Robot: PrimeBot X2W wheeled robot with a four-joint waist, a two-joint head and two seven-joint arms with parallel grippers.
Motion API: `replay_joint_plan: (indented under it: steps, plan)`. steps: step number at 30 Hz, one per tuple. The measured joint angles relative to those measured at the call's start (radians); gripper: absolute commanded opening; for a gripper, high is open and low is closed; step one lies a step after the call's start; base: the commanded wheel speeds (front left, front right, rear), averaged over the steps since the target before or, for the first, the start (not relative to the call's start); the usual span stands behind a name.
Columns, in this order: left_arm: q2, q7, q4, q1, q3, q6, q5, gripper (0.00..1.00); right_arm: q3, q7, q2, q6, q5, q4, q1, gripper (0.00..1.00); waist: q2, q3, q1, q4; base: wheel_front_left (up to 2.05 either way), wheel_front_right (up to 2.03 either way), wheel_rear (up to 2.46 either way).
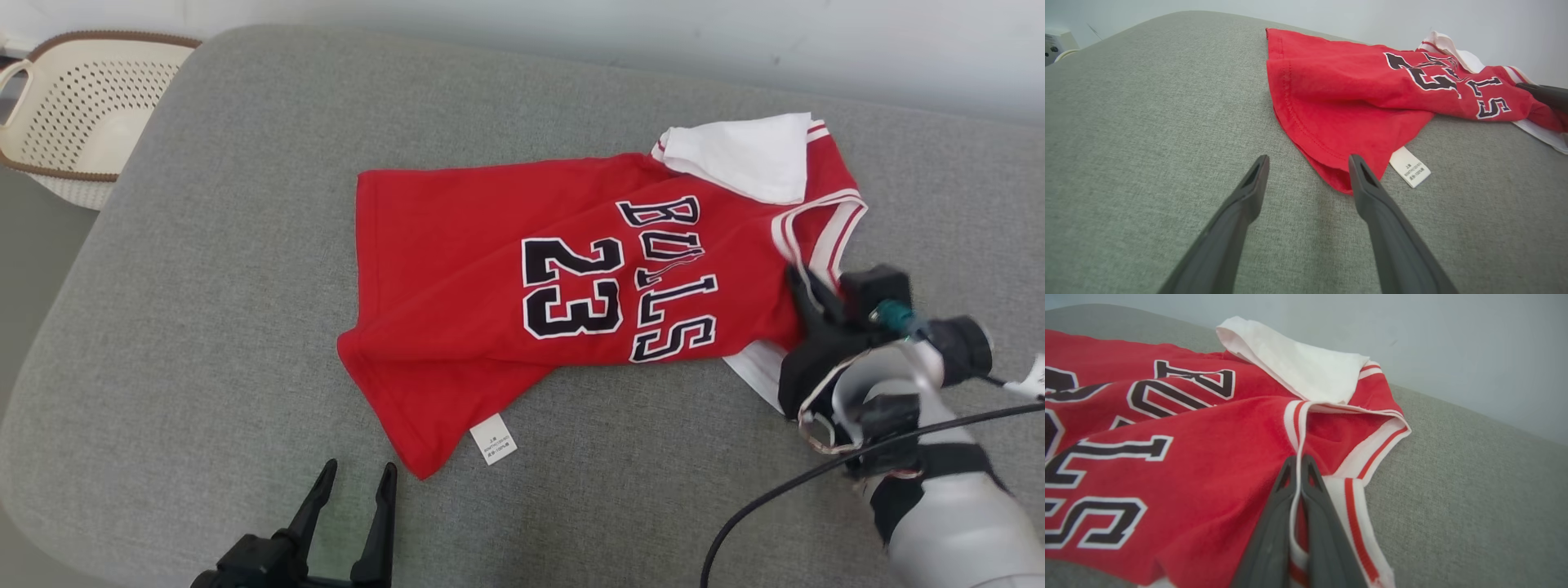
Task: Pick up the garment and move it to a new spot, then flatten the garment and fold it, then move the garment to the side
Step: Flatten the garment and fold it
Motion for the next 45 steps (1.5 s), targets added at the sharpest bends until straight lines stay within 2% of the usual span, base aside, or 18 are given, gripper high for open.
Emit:
replay_joint_plan:
  steps: [9, 16, 21, 22, 23, 24, 28, 32, 45]
  plan:
    - [0.000, 0.000, -0.008, -0.045, -0.049, -0.006, -0.005, 1.00, -0.056, -0.007, -0.070, 0.000, -0.001, -0.103, -0.110, 0.00, 0.0000, 0.052, 0.0001, 0.028, 0.00, 0.00, 0.00]
    - [0.000, 0.000, 0.002, -0.077, -0.093, -0.002, -0.033, 1.00, -0.091, -0.002, -0.124, 0.000, -0.075, 0.012, -0.228, 0.00, 0.0000, 0.087, 0.0001, 0.097, 0.00, 0.00, 0.00]
    - [0.000, 0.000, 0.002, -0.078, -0.118, 0.002, -0.043, 1.00, -0.179, 0.002, -0.150, 0.000, -0.116, 0.097, -0.279, 0.00, 0.0001, 0.105, 0.0000, 0.154, 0.00, 0.00, 0.00]
    - [0.000, 0.000, 0.002, -0.077, -0.119, 0.003, -0.044, 1.00, -0.195, 0.003, -0.152, 0.000, -0.131, 0.107, -0.285, 0.18, 0.0001, 0.108, 0.0000, 0.165, 0.00, 0.00, 0.00]
    - [0.000, 0.000, 0.002, -0.076, -0.119, 0.006, -0.044, 1.00, -0.215, 0.004, -0.151, 0.000, -0.143, 0.118, -0.289, 0.91, 0.0000, 0.111, 0.0000, 0.174, 0.00, 0.00, 0.00]
    - [0.000, 0.000, 0.003, -0.075, -0.119, 0.008, -0.046, 1.00, -0.236, 0.009, -0.149, 0.000, -0.150, 0.132, -0.293, 1.00, 0.0000, 0.113, 0.0000, 0.182, 0.00, 0.00, 0.00]
    - [0.000, 0.000, 0.010, -0.071, -0.112, 0.015, -0.045, 1.00, -0.290, -0.001, -0.113, 0.000, -0.195, 0.142, -0.293, 1.00, 0.0001, 0.113, 0.0000, 0.192, 0.00, 0.00, 0.00]
    - [0.000, 0.000, 0.015, -0.055, -0.094, 0.013, -0.033, 1.00, -0.290, -0.006, -0.077, 0.000, -0.201, 0.125, -0.257, 1.00, 0.0001, 0.099, -0.0001, 0.173, 0.00, 0.00, 0.00]
    - [-0.001, 0.000, 0.033, -0.008, -0.044, -0.007, 0.014, 1.00, -0.274, -0.008, -0.011, 0.000, -0.043, -0.174, 0.085, 1.00, -0.0001, -0.031, -0.0003, 0.065, 0.00, 0.00, 0.00]
